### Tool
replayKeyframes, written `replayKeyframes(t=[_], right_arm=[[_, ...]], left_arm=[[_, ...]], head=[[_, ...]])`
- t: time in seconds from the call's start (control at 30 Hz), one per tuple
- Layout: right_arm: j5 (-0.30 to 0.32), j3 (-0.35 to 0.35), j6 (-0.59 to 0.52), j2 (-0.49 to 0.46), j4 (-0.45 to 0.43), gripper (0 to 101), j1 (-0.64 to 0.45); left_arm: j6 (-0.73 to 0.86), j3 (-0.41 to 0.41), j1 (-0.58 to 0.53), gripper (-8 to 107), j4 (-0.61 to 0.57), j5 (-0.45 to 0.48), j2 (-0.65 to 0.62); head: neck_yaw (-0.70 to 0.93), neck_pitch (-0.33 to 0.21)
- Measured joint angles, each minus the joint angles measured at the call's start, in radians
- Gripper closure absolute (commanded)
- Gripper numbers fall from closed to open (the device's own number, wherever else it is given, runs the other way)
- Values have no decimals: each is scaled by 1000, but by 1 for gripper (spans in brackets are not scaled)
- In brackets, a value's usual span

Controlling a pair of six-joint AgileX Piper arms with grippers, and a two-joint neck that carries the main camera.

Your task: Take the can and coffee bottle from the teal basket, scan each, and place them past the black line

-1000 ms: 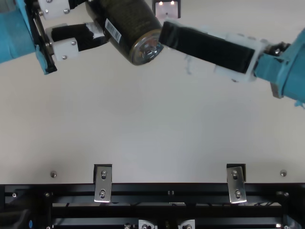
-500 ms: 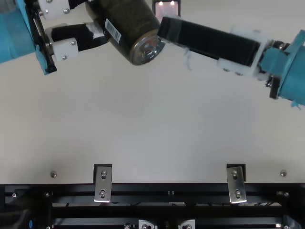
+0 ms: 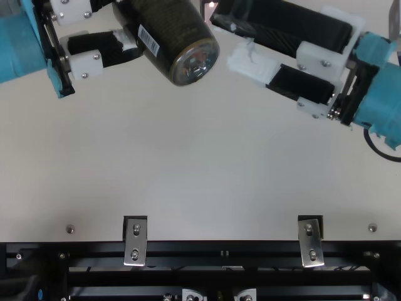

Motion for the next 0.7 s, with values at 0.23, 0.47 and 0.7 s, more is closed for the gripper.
replayKeyframes(t=[0.23, 0.47, 0.7], right_arm=[[0, 4, 32, 11, -6, 0, -8], [-10, -1, 2, 58, 98, 0, 17], [-32, -13, -43, 134, 221, 0, 73]], left_arm=[[0, 0, 0, 89, 0, 0, 0], [0, 0, 0, 89, 0, 0, 0], [0, 0, 0, 89, 0, 0, 0]], head=[[0, -5], [0, -5], [0, 0]])
